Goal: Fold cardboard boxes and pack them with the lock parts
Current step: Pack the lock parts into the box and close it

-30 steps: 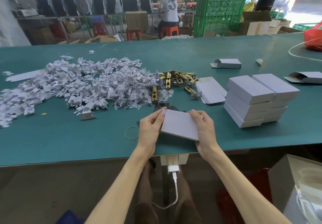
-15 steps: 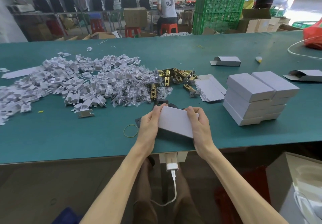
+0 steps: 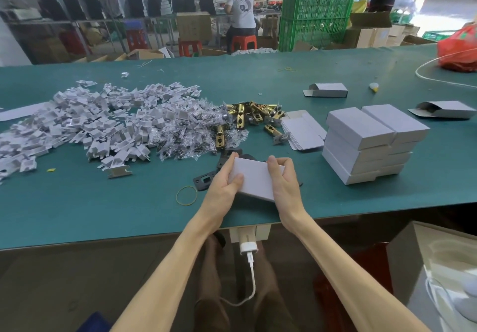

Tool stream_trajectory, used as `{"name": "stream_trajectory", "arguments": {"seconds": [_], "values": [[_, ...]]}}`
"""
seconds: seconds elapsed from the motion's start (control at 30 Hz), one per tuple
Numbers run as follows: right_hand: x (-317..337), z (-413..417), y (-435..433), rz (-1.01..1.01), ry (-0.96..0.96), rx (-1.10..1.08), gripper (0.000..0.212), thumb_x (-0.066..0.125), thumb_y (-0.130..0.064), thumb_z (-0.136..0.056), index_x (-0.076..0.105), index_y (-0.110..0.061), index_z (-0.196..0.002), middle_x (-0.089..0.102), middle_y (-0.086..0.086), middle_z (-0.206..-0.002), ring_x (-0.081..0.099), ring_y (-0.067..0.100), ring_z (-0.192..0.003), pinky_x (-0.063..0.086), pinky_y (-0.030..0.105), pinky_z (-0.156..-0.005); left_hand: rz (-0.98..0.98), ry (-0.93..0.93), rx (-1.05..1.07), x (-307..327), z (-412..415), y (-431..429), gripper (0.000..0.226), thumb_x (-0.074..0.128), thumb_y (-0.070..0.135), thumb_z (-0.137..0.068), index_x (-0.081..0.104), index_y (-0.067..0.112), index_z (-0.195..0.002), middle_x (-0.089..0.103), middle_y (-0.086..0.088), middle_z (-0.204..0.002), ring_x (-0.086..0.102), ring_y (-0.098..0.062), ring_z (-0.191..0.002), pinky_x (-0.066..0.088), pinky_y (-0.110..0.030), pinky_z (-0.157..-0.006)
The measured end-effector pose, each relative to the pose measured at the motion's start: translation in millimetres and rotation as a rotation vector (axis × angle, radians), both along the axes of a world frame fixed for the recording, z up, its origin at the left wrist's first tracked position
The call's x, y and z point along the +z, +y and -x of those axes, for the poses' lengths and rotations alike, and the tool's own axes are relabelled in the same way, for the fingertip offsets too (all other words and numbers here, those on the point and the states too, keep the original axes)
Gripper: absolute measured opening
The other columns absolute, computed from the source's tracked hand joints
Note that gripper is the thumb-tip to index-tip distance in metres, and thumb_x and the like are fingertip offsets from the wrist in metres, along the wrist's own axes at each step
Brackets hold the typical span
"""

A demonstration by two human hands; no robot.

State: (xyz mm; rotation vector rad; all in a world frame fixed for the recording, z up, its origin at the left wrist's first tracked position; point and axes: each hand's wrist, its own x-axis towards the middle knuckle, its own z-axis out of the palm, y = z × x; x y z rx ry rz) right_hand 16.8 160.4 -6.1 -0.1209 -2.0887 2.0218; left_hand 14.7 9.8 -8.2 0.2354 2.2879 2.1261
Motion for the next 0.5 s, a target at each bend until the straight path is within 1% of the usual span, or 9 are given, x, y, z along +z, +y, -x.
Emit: {"name": "stream_trajectory", "arguments": {"seconds": [0.03,0.1,0.2,0.3,0.37,0.4,0.47,0.5], "values": [[0.8,-0.4,-1.4,-0.004,0.011,-0.016,0.029,0.046,-0.049,-0.104,0.047,-0.019,-0.103,0.055,-0.001,-0.096,0.052,-0.013,-0.067,0.043,0.008,-0.058,-0.008,-0.005,-0.002,0.4,-0.2,-0.2,0.058,0.050,0.010,-0.108,0.029,0.019,-0.162,0.044,0.026,-0.143,0.049,-0.001,-0.131,0.036,-0.028,-0.118],[2.5,-1.8,-3.9,-0.020,0.022,-0.036,0.031,0.045,-0.048,-0.104,0.047,-0.017,-0.107,0.055,-0.002,-0.098,0.053,-0.010,-0.073,0.044,0.010,-0.061,-0.037,-0.012,0.003,0.9,-0.6,-0.9,0.056,0.050,0.010,-0.108,0.033,0.023,-0.160,0.047,0.028,-0.140,0.053,0.005,-0.125,0.042,-0.023,-0.111],[5.1,-4.2,-7.1,-0.061,0.027,-0.033,0.034,0.045,-0.049,-0.104,0.046,-0.016,-0.111,0.055,-0.003,-0.100,0.055,0.003,-0.083,0.044,0.012,-0.065,-0.133,-0.022,0.038,0.9,0.4,-2.8,0.047,0.049,0.006,-0.108,0.044,0.025,-0.151,0.058,0.023,-0.136,0.062,0.007,-0.115,0.050,-0.019,-0.095],[6.5,-7.3,-8.5,-0.092,0.043,-0.044,0.030,0.048,-0.048,-0.103,0.046,-0.020,-0.113,0.054,-0.004,-0.107,0.055,0.008,-0.093,0.045,0.012,-0.070,-0.203,-0.027,0.092,1.3,1.6,-3.9,0.041,0.052,0.003,-0.106,0.055,0.014,-0.145,0.068,0.012,-0.133,0.066,-0.002,-0.114,0.053,-0.023,-0.093],[6.4,-9.0,-8.4,-0.125,0.063,-0.057,0.029,0.053,-0.044,-0.102,0.046,-0.020,-0.117,0.053,-0.004,-0.113,0.054,0.011,-0.104,0.045,0.016,-0.082,-0.243,-0.049,0.114,1.9,1.5,-3.8,0.039,0.055,0.002,-0.104,0.059,0.010,-0.142,0.072,0.010,-0.129,0.067,-0.006,-0.112,0.054,-0.024,-0.092],[6.9,-10.8,-8.3,-0.149,0.090,-0.064,0.029,0.057,-0.041,-0.101,0.047,-0.021,-0.119,0.052,-0.003,-0.117,0.053,0.011,-0.108,0.046,0.021,-0.089,-0.254,-0.057,0.122,2.4,0.8,-3.6,0.038,0.055,0.001,-0.104,0.060,0.010,-0.140,0.074,0.010,-0.125,0.068,-0.006,-0.111,0.054,-0.024,-0.091],[8.2,-15.8,-6.4,-0.253,0.177,-0.056,0.035,0.064,-0.037,-0.098,0.050,-0.020,-0.124,0.050,-0.001,-0.122,0.050,0.010,-0.114,0.042,0.024,-0.099,-0.253,-0.065,0.133,3.2,0.3,-3.3,0.037,0.056,0.000,-0.103,0.061,0.009,-0.138,0.076,0.010,-0.121,0.070,-0.007,-0.109,0.055,-0.024,-0.090],[8.3,-18.5,-4.5,-0.370,0.227,-0.044,0.040,0.067,-0.039,-0.095,0.053,-0.019,-0.126,0.050,-0.002,-0.124,0.046,0.010,-0.117,0.038,0.024,-0.102,-0.248,-0.063,0.135,2.8,0.4,-3.5,0.037,0.056,-0.001,-0.103,0.062,0.009,-0.138,0.076,0.007,-0.123,0.070,-0.009,-0.110,0.055,-0.025,-0.091]]}}
